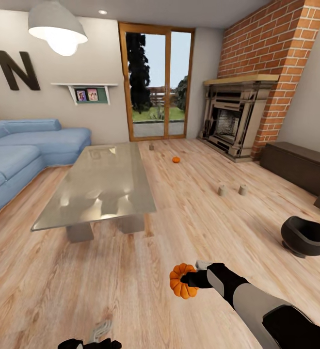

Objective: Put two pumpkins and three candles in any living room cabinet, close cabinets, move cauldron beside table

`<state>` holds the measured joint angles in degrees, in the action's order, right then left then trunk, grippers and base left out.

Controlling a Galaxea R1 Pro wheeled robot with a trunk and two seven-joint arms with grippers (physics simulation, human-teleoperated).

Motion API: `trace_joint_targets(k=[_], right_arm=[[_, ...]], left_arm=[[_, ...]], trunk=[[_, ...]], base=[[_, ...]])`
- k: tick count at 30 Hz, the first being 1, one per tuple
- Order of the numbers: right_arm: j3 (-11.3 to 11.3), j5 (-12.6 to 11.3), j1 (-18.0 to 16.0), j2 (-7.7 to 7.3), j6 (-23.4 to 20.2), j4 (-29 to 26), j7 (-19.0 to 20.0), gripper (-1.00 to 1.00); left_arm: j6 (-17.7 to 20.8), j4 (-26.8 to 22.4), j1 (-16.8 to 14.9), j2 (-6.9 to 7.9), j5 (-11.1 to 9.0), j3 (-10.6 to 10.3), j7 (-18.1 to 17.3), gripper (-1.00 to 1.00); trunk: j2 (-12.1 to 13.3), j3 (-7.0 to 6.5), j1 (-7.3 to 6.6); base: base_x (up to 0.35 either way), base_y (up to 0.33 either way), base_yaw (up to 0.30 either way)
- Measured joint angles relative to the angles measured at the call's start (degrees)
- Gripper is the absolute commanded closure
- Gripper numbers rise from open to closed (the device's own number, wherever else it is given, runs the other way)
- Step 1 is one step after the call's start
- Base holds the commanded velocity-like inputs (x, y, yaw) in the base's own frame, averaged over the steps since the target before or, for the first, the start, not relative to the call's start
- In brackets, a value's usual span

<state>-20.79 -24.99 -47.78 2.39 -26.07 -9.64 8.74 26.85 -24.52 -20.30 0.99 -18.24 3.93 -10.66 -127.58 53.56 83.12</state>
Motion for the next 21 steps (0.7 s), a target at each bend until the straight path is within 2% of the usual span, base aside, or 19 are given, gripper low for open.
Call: trace_joint_targets(k=[13,21], right_arm=[[-0.1,0.0,0.0,-0.01,0.0,0.0,0.0,1.0],[0.0,0.0,0.0,0.0,0.1,0.0,0.2,1.0]], left_arm=[[-0.4,0.8,0.0,0.0,0.0,0.1,0.0,-1.0],[-0.4,0.8,0.0,0.0,0.0,0.1,0.0,-1.0]], trunk=[[5.2,-2.78,-2.86],[8.0,-4.64,-4.4]], base=[[0.0,0.0,-0.259],[0.0,0.0,-0.191]])
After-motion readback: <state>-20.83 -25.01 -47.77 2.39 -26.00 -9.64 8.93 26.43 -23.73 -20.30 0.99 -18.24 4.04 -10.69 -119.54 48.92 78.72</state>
